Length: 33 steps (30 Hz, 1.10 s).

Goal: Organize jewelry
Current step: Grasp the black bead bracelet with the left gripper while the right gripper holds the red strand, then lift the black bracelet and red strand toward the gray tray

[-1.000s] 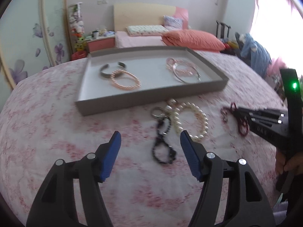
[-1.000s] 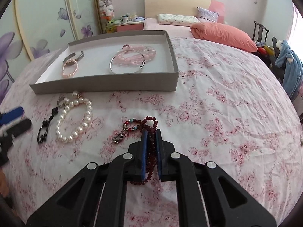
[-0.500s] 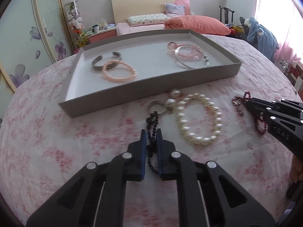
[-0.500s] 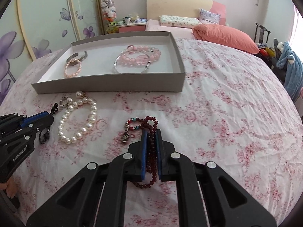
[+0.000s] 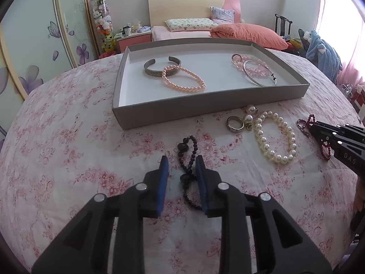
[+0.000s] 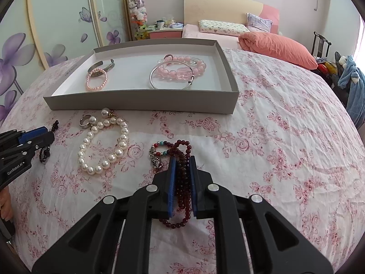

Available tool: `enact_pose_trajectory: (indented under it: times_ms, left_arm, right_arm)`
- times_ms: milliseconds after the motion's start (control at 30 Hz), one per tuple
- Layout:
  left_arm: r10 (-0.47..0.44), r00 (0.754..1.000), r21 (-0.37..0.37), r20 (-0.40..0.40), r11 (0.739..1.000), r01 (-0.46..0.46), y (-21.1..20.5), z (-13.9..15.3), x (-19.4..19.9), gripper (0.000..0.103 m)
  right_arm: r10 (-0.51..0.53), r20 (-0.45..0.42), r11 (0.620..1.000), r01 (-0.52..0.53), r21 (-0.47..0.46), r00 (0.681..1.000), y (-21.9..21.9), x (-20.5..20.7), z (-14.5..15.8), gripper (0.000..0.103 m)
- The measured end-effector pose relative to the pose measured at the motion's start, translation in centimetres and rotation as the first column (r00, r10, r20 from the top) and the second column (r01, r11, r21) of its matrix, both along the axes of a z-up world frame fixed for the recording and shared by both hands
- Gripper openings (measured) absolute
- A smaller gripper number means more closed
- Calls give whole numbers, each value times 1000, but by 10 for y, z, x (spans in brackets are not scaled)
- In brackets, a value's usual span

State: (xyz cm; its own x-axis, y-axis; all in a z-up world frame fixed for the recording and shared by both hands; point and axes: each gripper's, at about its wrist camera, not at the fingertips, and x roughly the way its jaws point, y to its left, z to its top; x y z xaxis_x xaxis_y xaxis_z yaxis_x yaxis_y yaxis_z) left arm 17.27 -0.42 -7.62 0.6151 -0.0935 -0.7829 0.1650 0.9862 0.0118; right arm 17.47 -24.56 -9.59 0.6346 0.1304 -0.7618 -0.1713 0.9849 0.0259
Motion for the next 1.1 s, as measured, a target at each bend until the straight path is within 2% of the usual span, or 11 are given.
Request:
enact_pose_trajectory:
  times_ms: [367, 433, 567, 867, 1100]
  left_arm:
    - [1, 1000, -20, -3, 1000, -1, 2, -1, -2, 25]
    - [11, 1000, -28, -2, 1000, -11, 5, 0, -2, 11]
    - [16, 1000, -64, -4, 998, -16, 10, 1, -5, 10]
    - [19, 999, -112, 26, 994, -16, 16, 12, -15, 10]
    - [29, 998, -142, 59, 990, -20, 19, 22, -21, 10]
  right_arm:
    - [-7, -7, 1000, 7, 29, 1000, -3, 1, 0, 15]
    - [-8, -7, 999, 8, 31, 1000, -3, 2, 0, 15]
    - [-20, -5, 998, 20, 62, 1000, -9, 0, 1, 10]
    - [-21, 29, 995, 18, 100, 999, -12, -5, 8, 9]
    - [-17, 96, 992, 5, 126, 995, -11, -14, 25, 9]
